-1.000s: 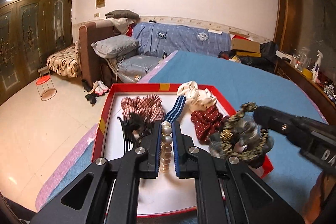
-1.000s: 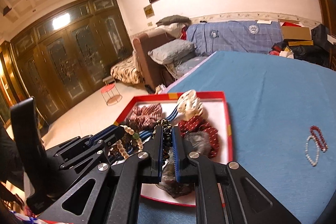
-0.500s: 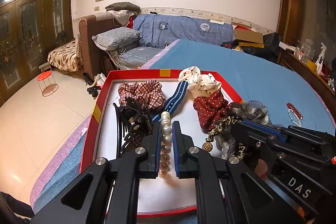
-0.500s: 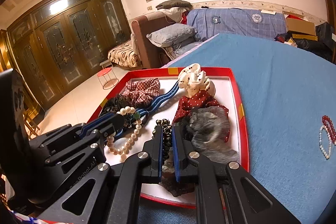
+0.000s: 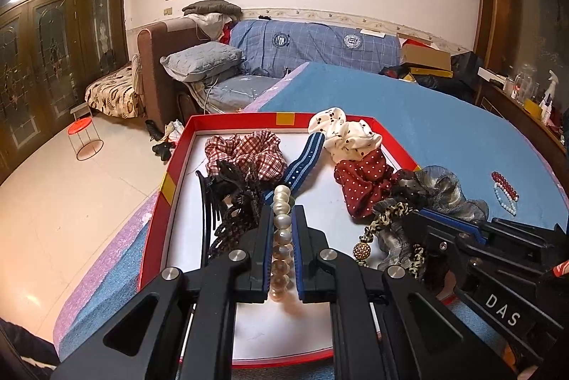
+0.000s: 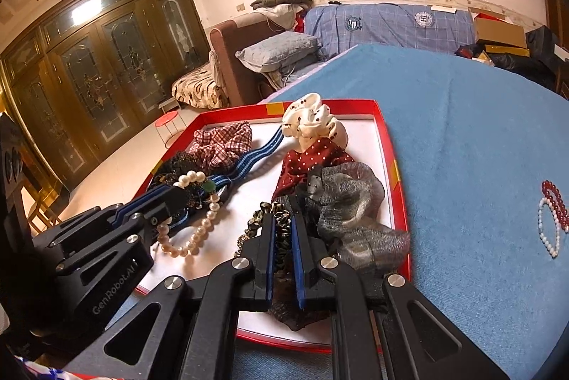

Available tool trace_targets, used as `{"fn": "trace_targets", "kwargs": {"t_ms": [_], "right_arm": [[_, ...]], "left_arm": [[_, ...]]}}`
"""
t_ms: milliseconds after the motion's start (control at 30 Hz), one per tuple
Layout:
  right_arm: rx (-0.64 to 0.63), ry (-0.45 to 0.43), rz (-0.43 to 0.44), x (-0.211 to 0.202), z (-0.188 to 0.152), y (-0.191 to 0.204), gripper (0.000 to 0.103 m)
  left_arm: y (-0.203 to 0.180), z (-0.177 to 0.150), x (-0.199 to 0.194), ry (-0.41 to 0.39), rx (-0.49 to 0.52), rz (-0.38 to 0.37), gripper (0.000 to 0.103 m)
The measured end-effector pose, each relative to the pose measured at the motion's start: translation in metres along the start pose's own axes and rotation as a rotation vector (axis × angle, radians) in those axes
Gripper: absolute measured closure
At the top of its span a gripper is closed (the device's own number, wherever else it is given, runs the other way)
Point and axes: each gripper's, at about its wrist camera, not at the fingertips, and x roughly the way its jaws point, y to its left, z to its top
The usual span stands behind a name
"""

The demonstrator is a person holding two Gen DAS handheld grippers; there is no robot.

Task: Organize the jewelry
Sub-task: 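Lower both bracelets into the box and open both tools, then move both tools back to the red and pale bead bracelets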

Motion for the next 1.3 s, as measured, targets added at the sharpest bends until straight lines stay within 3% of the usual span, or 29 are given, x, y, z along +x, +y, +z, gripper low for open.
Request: {"fn": "trace_targets", "kwargs": {"t_ms": [500, 667, 833, 1300], "right_arm": [[0.016, -0.005, 0.021, -0.007, -0.001, -0.002, 0.090], [0.026, -0.014, 0.029, -0.013, -0.002, -0.005, 0.084], [0.033, -0.025, 0.046, -0.019, -0.003, -0.007, 0.083], [0.073, -0.106, 0.081, -0.051, -0.002, -0.019, 0.079]], "left_arm": [[0.004, -0.001, -0.002, -0.003, -0.018, 0.008, 0.093], [0.005, 0.000, -0.004, -0.003, -0.024, 0.006, 0.092], [0.006, 0.000, -0.010, -0.019, -0.025, 0.018, 0.075], [0.002, 0.004, -0.017, -0.034, -0.013, 0.027, 0.070]]}}
